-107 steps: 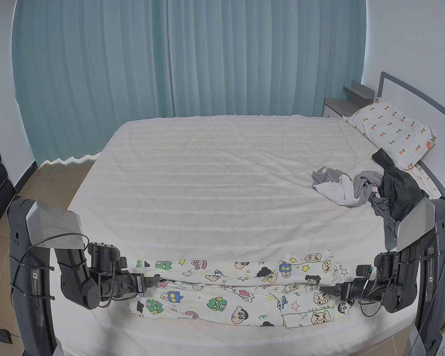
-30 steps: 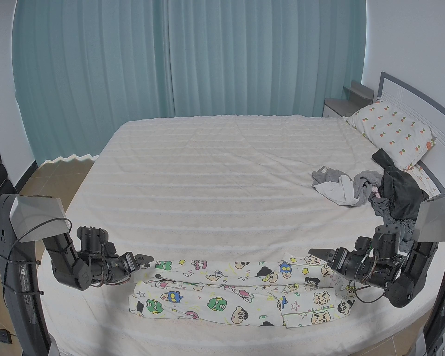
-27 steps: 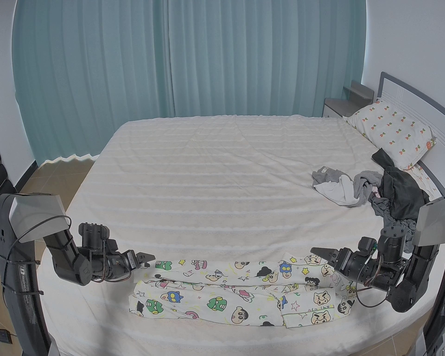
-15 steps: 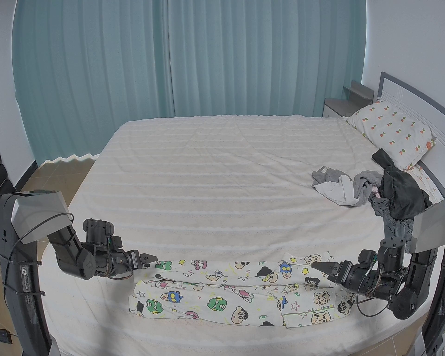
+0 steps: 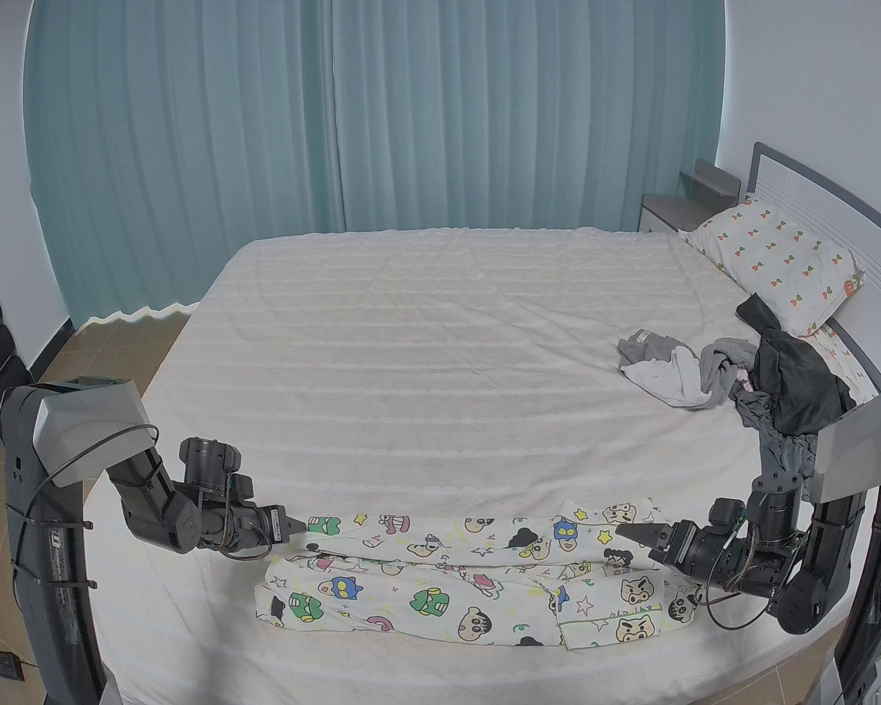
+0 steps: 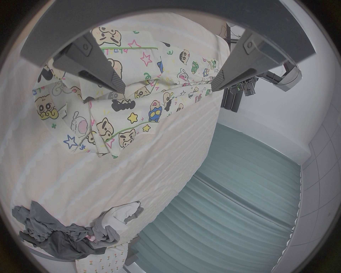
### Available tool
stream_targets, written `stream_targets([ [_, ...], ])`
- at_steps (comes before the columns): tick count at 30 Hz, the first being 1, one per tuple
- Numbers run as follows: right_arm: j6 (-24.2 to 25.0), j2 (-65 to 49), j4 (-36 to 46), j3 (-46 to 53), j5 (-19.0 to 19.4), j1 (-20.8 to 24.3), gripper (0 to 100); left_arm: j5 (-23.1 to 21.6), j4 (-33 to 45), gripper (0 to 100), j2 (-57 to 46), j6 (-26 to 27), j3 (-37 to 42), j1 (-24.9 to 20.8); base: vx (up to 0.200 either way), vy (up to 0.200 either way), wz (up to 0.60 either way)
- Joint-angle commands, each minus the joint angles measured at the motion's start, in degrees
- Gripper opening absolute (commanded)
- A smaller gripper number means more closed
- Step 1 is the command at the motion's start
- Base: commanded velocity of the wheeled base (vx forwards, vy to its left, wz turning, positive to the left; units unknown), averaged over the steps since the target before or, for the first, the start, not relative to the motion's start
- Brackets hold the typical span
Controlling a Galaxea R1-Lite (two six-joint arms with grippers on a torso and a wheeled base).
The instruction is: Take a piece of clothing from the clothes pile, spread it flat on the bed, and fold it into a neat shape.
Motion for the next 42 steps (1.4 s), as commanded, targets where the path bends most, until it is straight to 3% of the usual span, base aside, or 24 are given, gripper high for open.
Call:
stream_targets([
  [1, -0.06, 0.12, -0.58, 0.14, 0.10, 0.11, 100, 0.05, 0.09, 0, 0.14, -0.03, -0.28, -0.10, 0.000, 0.000, 0.00],
  [18, 0.03, -0.05, -0.58, 0.49, 0.01, 0.64, 100, 0.58, -2.73, 0, -6.81, -0.21, 1.04, 0.52, 0.000, 0.000, 0.00],
  [30, 0.11, 0.03, -0.58, 0.58, 0.10, 0.55, 100, 0.05, -22.41, 0, -2.67, 1.11, 4.82, 0.17, 0.000, 0.000, 0.00],
  [42, 0.11, 0.21, -0.58, 0.58, 0.10, 0.64, 100, 0.58, -20.22, 0, 1.02, 8.76, 7.10, 2.71, 0.000, 0.000, 0.00],
])
